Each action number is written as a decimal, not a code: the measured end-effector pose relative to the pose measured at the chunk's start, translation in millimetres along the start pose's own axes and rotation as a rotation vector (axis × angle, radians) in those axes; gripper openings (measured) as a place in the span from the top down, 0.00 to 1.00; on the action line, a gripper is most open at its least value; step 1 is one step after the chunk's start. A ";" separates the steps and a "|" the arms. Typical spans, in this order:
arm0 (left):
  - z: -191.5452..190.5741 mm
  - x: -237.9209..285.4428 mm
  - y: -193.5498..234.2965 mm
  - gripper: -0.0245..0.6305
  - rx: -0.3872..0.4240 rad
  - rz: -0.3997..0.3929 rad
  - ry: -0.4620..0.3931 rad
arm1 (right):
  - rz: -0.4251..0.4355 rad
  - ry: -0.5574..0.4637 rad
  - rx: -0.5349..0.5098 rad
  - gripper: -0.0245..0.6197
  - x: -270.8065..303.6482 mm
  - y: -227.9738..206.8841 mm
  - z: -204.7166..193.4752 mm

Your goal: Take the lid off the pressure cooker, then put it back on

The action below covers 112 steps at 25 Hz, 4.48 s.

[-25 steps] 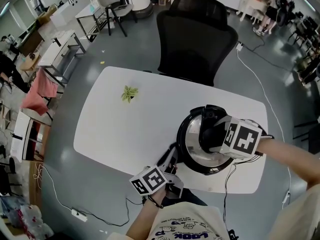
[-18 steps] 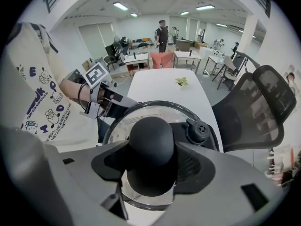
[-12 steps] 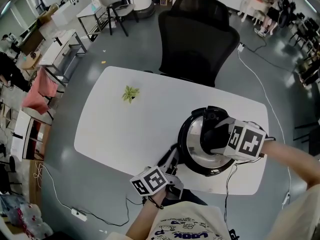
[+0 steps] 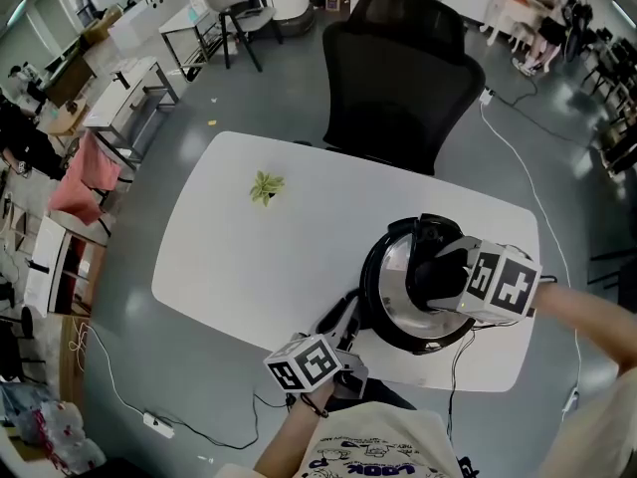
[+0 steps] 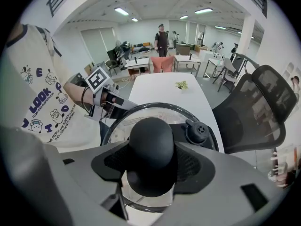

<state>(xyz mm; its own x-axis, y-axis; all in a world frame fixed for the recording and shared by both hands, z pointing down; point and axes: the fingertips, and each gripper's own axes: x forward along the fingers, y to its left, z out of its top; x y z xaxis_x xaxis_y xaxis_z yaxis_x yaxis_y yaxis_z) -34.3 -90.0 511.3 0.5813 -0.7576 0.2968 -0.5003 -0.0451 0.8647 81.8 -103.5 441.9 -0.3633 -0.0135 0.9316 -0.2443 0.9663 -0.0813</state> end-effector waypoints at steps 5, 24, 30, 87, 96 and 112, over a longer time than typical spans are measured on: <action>2.3 2.5 -0.3 0.75 0.003 0.003 -0.003 | -0.007 -0.028 -0.007 0.50 -11.7 -2.9 4.8; 1.3 7.8 5.1 0.74 0.018 0.044 -0.014 | -0.143 -0.100 0.204 0.50 -76.7 -31.4 -38.3; 2.9 7.8 5.7 0.74 0.050 0.091 -0.038 | -0.185 -0.100 0.331 0.50 -93.9 -24.1 -86.1; -7.1 7.3 0.4 0.73 0.100 0.251 -0.164 | -0.284 -0.021 0.689 0.50 83.4 63.0 -318.4; -7.3 6.7 0.3 0.73 0.098 0.256 -0.163 | -0.302 -0.025 0.702 0.50 96.3 57.7 -322.7; -6.9 6.8 1.4 0.73 0.101 0.259 -0.170 | -0.326 -0.038 0.688 0.50 104.6 56.2 -326.3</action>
<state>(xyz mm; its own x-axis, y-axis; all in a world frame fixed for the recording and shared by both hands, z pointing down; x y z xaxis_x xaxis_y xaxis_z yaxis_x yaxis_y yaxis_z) -26.6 -90.8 517.3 0.3148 -0.8501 0.4222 -0.6839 0.1053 0.7220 323.4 33.3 650.4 -0.2050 -0.2916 0.9343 -0.8451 0.5343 -0.0186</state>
